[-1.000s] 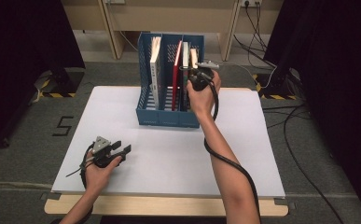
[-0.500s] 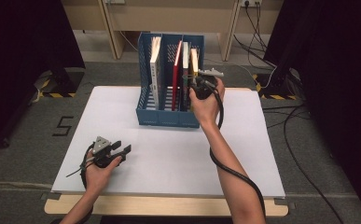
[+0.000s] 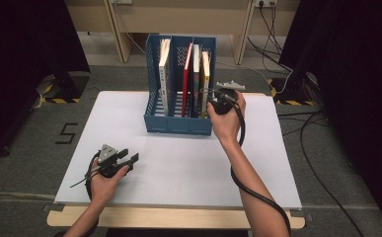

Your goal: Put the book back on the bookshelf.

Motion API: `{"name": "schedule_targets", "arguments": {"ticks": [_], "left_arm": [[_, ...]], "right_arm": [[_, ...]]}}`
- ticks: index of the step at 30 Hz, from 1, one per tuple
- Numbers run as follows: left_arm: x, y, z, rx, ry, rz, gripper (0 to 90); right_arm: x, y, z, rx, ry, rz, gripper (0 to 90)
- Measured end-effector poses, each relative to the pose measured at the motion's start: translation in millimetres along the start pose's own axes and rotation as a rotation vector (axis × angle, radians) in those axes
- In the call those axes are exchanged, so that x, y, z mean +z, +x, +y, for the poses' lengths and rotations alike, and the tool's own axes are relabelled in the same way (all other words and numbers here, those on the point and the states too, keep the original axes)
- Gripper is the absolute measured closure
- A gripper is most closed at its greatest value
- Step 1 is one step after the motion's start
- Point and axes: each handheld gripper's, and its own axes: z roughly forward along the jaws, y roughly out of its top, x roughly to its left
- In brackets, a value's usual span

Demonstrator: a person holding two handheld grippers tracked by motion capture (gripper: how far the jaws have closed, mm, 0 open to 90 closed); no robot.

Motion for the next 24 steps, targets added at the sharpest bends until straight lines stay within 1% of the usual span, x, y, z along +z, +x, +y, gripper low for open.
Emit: {"name": "schedule_targets", "arguments": {"ticks": [3,9,12,14,19,22,24], "left_arm": [[0.2,-0.3,-0.1,0.001,-0.003,-0.001,46.1],[-0.1,-0.5,-0.2,0.000,-0.004,0.001,46.1],[-0.1,-0.4,-0.2,0.000,-0.004,0.001,46.1],[-0.1,-0.5,-0.2,0.002,-0.003,0.000,46.1],[-0.1,-0.8,-0.2,0.000,-0.005,0.001,46.1],[-0.2,-0.8,-0.1,0.000,-0.003,0.001,46.1],[-0.1,-0.8,-0.1,0.002,-0.002,0.001,46.1]], "right_arm": [[-4.8,-2.2,-6.4,0.007,0.014,0.008,60.6],[-13.4,-7.3,-15.2,0.003,0.020,0.015,60.4],[-19.0,-10.4,-20.5,0.007,0.032,0.023,59.9],[-23.0,-13.3,-25.3,0.011,0.035,0.016,59.4],[-30.4,-19.3,-36.3,0.014,0.045,0.018,58.8],[-34.9,-22.4,-44.1,-0.002,0.038,0.004,58.6],[-38.4,-23.6,-49.1,-0.001,0.035,0.010,58.3]]}}
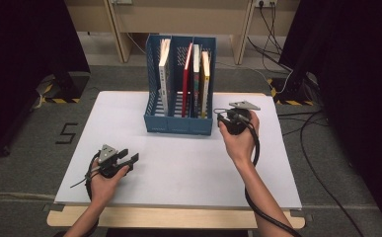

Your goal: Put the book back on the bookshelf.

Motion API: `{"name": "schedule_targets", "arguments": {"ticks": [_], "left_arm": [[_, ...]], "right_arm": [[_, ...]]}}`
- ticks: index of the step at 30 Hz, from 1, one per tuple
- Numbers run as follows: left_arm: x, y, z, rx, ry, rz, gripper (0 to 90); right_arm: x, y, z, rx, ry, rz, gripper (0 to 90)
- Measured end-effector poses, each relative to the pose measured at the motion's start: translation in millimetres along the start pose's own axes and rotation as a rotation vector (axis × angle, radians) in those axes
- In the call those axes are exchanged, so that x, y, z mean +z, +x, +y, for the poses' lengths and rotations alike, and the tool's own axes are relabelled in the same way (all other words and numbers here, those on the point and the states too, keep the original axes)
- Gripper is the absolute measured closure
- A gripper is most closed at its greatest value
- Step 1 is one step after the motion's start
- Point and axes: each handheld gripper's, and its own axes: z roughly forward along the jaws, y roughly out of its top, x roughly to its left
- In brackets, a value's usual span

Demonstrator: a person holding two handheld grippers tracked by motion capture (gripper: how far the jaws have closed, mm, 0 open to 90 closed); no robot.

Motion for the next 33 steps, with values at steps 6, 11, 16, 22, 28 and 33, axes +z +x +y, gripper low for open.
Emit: {"name": "schedule_targets", "arguments": {"ticks": [6,11,16,22,28,33], "left_arm": [[-0.2,-0.2,-0.1,0.001,-0.002,0.002,46.1],[-0.2,-0.3,-0.1,0.002,-0.001,0.003,45.7],[-0.4,-0.2,-0.1,-0.002,-0.001,0.002,45.7],[-0.2,-0.5,-0.1,0.002,-0.001,0.005,45.6],[-0.2,-1.1,-0.1,0.002,0.000,0.010,45.5],[-0.2,-1.1,-0.2,0.000,0.000,0.011,45.5]], "right_arm": [[-5.3,-2.3,-14.6,-0.006,0.001,0.000,57.9],[-7.3,-7.3,-26.1,0.029,-0.018,0.000,58.1],[-8.1,-11.8,-38.0,0.033,-0.013,-0.005,58.1],[-10.0,-19.5,-60.2,0.050,-0.013,-0.024,58.6],[-9.0,-28.7,-81.3,0.085,0.012,-0.034,58.6],[-8.1,-34.8,-95.2,0.101,0.029,-0.043,58.5]]}}
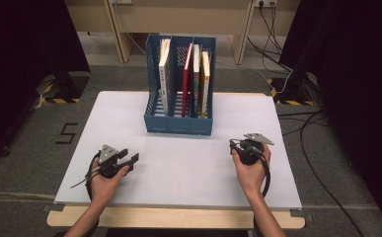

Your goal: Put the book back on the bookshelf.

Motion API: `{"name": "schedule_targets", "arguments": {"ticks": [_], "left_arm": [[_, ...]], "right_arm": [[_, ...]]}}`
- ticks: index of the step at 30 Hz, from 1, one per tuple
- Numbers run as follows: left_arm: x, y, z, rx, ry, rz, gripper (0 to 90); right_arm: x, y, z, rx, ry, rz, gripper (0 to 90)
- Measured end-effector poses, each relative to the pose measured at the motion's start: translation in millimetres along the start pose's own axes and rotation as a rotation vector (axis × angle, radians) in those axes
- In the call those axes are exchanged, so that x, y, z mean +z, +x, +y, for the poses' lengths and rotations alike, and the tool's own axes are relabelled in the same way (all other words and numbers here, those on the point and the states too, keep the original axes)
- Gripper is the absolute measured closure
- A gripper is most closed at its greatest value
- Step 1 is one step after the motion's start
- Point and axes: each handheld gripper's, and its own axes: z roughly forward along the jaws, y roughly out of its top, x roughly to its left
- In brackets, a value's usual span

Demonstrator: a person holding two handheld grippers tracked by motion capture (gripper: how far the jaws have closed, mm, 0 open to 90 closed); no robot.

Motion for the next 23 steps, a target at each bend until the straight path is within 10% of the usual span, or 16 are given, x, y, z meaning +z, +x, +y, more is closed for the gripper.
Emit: {"name": "schedule_targets", "arguments": {"ticks": [23], "left_arm": [[-0.4,-1.0,-0.4,0.007,-0.007,0.008,41.8]], "right_arm": [[11.0,-13.8,-34.4,0.037,0.059,0.032,53.3]]}}
